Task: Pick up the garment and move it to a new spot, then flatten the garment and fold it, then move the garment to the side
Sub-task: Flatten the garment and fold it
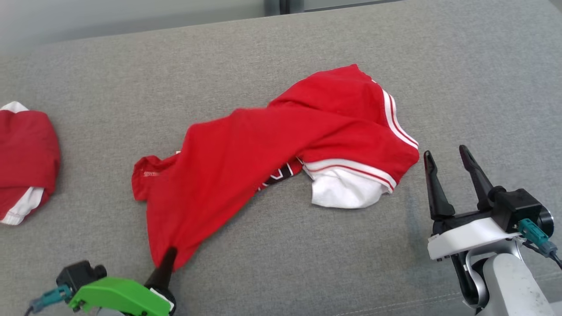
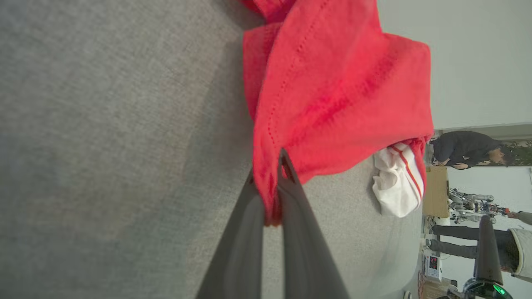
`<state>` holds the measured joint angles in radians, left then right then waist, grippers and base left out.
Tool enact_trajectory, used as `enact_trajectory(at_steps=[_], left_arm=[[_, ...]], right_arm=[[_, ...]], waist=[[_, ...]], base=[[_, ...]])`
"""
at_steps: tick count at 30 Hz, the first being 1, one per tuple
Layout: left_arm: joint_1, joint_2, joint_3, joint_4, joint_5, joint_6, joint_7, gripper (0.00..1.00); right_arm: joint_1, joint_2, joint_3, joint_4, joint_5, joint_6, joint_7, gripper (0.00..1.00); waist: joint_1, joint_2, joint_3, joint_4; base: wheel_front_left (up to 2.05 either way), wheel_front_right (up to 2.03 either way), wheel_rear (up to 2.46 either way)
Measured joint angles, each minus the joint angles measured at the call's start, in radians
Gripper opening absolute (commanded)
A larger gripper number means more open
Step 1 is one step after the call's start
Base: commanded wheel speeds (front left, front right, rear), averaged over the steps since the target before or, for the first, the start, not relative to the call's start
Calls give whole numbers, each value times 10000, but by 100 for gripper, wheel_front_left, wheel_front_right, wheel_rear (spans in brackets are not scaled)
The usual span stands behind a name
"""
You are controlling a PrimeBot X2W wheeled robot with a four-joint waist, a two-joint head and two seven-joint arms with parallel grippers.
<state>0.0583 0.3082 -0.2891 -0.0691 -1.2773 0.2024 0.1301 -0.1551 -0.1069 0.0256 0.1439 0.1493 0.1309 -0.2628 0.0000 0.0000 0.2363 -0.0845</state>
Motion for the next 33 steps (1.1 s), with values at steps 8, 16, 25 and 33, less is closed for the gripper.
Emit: enact_trajectory(at_steps=[8, 16, 25, 33], left_arm=[[253, -966, 842, -188, -1691, -564, -151, 0], [717, -399, 878, 669, -1415, -17, 61, 16], [205, -142, 734, 1630, -222, -82, -882, 100], [491, 1546, 938, 748, 1954, 1112, -1944, 100]], right_arm=[[-147, -54, 334, 75, 2, 0, 0, 100], [-143, -77, 431, 121, 6, 0, 0, 100], [-141, -36, 376, 125, 73, 0, 0, 100], [-83, 17, 268, 79, 75, 0, 0, 100]], waist=[[0, 0, -48, 318], [0, 0, -69, 311], [0, 0, -35, -18], [0, 0, -136, -302]], base=[[0, 0, 0], [0, 0, 0], [0, 0, 0], [0, 0, 0]])
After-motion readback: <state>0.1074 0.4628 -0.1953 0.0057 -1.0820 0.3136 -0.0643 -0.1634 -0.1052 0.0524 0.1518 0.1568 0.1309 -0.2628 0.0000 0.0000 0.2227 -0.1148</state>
